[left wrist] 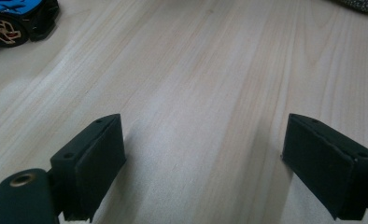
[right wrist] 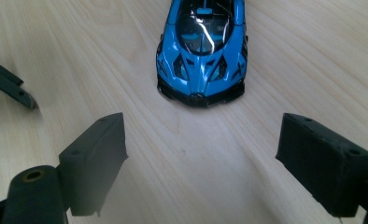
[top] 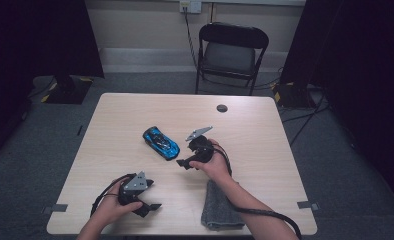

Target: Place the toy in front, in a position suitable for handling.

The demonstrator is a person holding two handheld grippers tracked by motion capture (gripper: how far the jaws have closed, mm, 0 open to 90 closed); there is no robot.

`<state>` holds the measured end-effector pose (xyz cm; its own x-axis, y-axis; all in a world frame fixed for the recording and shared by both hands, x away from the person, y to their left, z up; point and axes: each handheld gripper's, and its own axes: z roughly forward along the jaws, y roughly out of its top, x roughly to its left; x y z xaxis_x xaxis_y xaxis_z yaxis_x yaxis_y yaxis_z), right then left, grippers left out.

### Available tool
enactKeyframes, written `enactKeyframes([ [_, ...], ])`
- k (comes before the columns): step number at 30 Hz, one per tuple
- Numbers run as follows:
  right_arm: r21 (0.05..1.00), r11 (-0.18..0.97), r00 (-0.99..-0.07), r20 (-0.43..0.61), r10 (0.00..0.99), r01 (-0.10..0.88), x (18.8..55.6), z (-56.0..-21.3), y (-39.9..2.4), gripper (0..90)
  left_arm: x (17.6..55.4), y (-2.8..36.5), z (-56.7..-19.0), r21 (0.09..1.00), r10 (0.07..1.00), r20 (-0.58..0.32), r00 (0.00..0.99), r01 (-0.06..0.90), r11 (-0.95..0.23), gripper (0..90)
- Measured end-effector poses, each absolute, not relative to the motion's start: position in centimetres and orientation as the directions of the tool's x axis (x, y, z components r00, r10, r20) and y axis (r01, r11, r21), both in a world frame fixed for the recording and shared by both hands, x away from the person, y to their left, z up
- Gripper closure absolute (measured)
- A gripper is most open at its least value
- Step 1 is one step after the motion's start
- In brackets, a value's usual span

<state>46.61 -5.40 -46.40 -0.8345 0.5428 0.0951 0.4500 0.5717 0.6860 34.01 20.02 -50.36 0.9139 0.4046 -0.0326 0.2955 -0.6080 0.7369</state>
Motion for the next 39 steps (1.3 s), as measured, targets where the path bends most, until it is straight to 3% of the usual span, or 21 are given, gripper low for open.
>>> enactKeyframes([
  [39,0.695,0.568,-0.828,0.071,0.556,0.441,49.3,-48.2,0.2,13.5,34.1,20.1,-50.3,0.733,0.392,-0.025,0.92,0.284,-0.619,12.2],
])
